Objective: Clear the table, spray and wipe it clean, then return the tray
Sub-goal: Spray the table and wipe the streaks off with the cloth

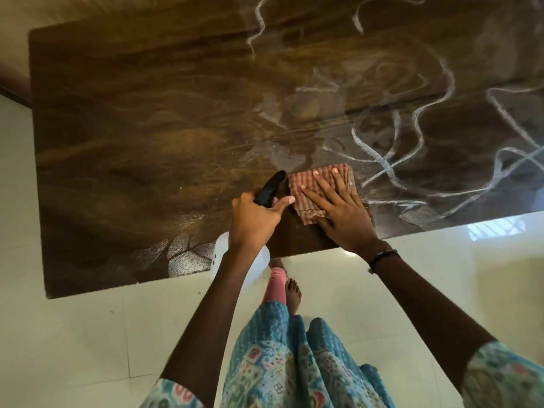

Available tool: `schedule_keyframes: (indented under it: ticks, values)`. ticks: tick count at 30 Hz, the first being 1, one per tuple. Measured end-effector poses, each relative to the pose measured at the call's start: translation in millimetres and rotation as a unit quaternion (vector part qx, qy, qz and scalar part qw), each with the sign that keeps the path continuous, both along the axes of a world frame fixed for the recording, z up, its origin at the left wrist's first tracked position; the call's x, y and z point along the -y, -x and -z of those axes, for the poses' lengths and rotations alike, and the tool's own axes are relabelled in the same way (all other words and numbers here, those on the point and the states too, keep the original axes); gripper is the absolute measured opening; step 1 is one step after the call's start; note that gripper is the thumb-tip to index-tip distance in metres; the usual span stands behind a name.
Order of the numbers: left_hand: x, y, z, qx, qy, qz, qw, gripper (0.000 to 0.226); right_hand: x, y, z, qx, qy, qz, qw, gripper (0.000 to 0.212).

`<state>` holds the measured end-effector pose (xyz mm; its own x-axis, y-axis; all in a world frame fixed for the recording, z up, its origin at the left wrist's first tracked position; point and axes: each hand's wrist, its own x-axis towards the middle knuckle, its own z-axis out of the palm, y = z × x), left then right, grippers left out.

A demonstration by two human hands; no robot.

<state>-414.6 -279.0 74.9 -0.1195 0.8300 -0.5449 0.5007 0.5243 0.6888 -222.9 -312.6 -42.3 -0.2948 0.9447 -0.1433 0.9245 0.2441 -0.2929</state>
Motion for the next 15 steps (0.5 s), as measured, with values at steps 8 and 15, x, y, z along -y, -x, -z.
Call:
schedule_keyframes:
  ticks: [8,15]
  values:
    - [-16.1,-9.3,17.0,-0.040,-0.016,0.010,0.999,0.040,3.3,2.8,0.5,-0.007,0.002,0.017,1.000,0.058]
    - [-25.4,2.5,26.0,-0.058,-0.001,-0.015,0.998,0.041,2.8,1.5,0.9,-0.016,0.009,0.020,1.000,0.058]
